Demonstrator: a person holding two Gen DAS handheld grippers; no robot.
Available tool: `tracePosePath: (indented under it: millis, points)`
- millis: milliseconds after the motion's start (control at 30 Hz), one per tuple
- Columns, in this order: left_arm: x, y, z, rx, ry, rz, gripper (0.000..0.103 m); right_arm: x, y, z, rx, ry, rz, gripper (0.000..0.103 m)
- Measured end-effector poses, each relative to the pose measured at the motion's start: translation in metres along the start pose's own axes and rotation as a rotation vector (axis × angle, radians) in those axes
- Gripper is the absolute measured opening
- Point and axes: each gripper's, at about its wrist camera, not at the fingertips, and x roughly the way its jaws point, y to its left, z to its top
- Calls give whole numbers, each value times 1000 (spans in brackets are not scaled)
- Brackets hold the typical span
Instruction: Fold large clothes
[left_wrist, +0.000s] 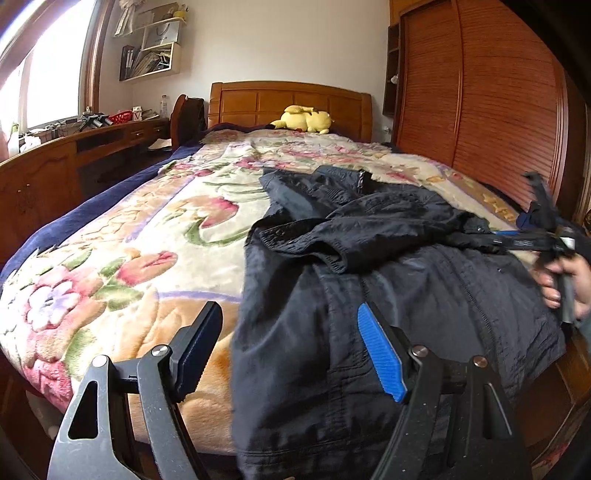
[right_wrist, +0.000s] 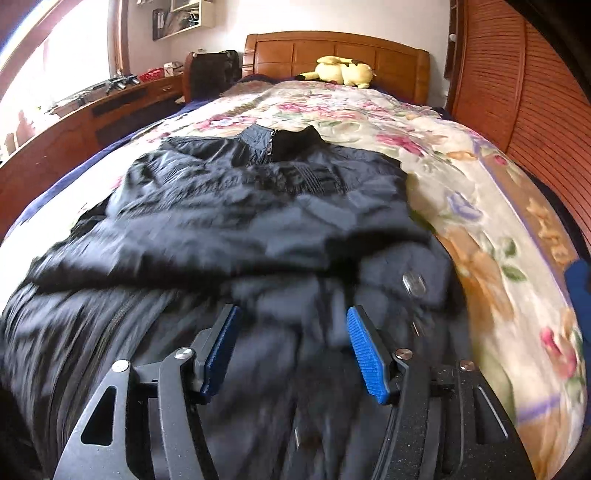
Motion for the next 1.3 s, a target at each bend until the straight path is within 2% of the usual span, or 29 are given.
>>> tracePosePath:
  millis: [67, 233, 367, 500, 767, 933, 1100, 1300]
  points:
    - [3, 7, -2, -1, 19, 14, 77, -18, -9, -19, 7, -2, -10, 72]
    - [10, 26, -10, -10, 66, 44, 77, -51, -32, -56, 13, -9, -90, 73]
    - [15, 34, -17, 6, 95, 52, 77, -61, -43, -77, 17, 6, -137, 73]
    - [19, 40, -21, 3, 119, 36, 77, -67, -46, -90, 32, 16, -140, 73]
    - [10, 34, -26, 21, 114, 21, 77, -69, -47, -106, 52, 20, -112, 73]
    - [4, 31, -30, 1, 111, -11, 61, -69, -51, -113, 61, 16, -100, 73]
    - [2, 25, -35, 1, 117, -21, 50, -72, -52, -118, 62, 12, -93, 73]
    - [0, 22, -37, -7, 125, -45, 45, -79, -47, -125, 54, 19, -83, 73]
